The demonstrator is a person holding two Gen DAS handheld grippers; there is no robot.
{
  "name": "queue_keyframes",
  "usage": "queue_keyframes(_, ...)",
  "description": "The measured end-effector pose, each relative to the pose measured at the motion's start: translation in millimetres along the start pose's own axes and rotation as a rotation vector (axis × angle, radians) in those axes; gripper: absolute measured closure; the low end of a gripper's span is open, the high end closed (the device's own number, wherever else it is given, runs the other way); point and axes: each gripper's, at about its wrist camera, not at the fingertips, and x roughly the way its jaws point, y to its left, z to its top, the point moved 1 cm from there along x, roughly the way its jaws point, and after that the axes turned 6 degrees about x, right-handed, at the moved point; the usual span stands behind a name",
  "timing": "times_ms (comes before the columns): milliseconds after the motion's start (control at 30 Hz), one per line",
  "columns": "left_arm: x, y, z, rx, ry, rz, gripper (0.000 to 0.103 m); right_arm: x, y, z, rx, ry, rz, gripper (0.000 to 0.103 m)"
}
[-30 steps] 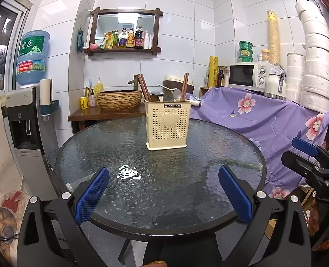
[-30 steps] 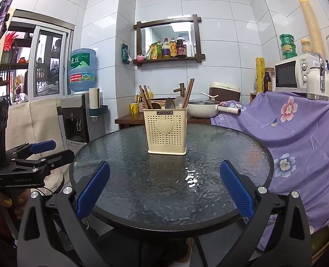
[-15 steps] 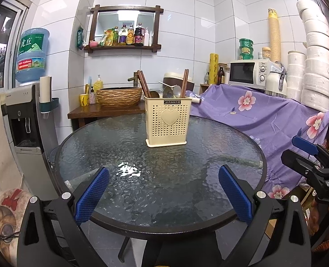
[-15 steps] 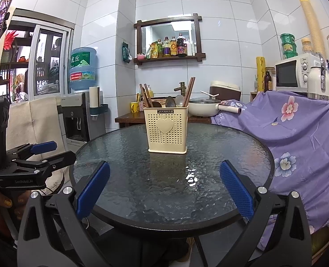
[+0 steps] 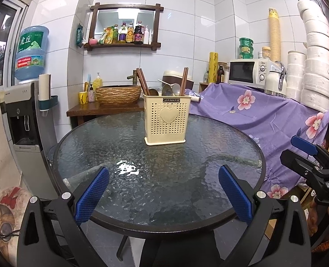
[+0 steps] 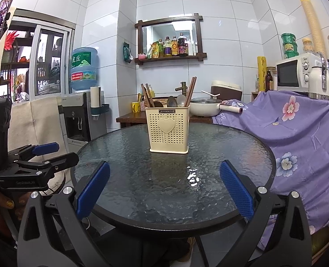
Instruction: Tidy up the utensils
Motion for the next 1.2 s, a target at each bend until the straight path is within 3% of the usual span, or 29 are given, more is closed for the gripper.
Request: queue_keyframes(1200, 4.6, -3.2, -1.0, 0.014, 0.02, 0.019, 0.006, 2.2, 0.0, 0.5, 0.003, 0.009, 0.002, 0.006)
